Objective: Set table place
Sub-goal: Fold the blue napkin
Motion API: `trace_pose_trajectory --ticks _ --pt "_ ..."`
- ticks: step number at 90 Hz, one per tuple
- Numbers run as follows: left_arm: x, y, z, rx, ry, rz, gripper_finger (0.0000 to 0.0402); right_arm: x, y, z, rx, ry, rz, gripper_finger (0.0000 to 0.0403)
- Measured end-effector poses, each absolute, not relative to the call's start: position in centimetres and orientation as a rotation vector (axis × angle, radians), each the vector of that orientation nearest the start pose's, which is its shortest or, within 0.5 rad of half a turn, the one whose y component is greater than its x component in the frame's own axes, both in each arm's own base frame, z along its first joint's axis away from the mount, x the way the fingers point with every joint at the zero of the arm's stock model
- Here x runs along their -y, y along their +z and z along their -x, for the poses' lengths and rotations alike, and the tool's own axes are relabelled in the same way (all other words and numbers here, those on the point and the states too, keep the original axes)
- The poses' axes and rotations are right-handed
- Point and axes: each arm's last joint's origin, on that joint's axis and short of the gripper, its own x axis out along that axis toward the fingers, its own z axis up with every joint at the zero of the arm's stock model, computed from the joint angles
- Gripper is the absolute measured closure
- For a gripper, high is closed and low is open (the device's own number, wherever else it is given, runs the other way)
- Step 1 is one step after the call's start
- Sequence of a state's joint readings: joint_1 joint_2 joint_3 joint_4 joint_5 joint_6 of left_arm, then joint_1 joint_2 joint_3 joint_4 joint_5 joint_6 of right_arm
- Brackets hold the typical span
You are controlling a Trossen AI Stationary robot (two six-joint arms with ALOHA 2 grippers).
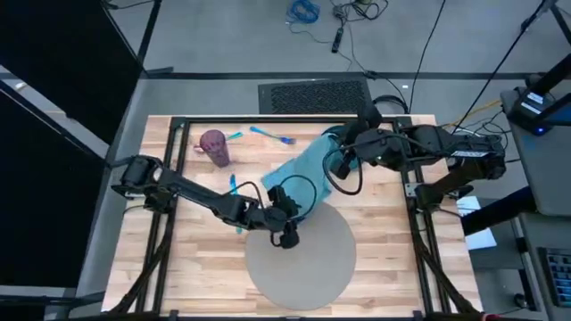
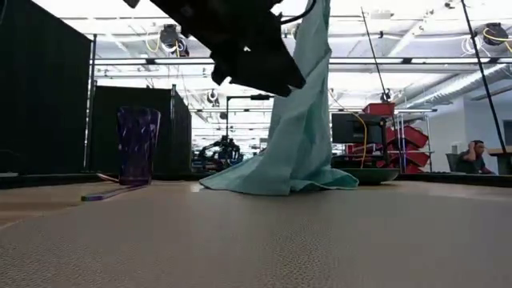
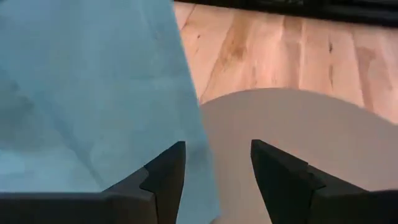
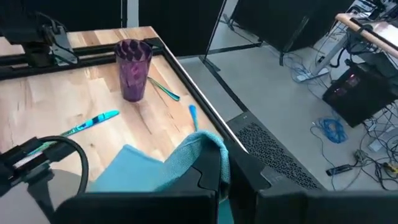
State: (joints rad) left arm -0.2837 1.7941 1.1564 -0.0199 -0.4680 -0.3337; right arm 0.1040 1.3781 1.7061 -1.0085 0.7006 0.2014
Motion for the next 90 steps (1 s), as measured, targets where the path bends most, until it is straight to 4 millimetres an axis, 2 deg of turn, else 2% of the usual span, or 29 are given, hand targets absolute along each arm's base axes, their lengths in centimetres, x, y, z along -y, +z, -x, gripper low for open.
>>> trace_pose_trajectory --ticks 17,36,52,63,75,90 --pt "9.9 18.3 -38.1 -0.564 0.372 0.033 0.0234 -0.8 44.1 -25.2 -0.583 -0.612 0.080 0.0403" --pt "9.9 16.8 -38.7 -0.538 0.456 -0.012 0.0234 -0.8 44.1 -25.2 -0.592 -0.610 0.080 0.0403" --pt "9.0 15.3 -39.2 -0.553 0.524 -0.051 0.0234 -0.8 44.0 -25.2 -0.590 -0.609 0.073 0.0403" --pt "8.1 14.3 -39.7 -0.570 0.506 -0.028 0.0234 -0.8 44.0 -25.2 -0.588 -0.611 0.066 0.0403" --pt "8.7 14.5 -39.8 -0.569 0.433 0.033 0.0234 -0.8 44.0 -25.1 -0.595 -0.614 0.064 0.0403" --pt "11.3 16.2 -39.1 -0.519 0.369 0.059 0.0234 -0.4 43.9 -25.1 -0.602 -0.629 0.060 0.0403"
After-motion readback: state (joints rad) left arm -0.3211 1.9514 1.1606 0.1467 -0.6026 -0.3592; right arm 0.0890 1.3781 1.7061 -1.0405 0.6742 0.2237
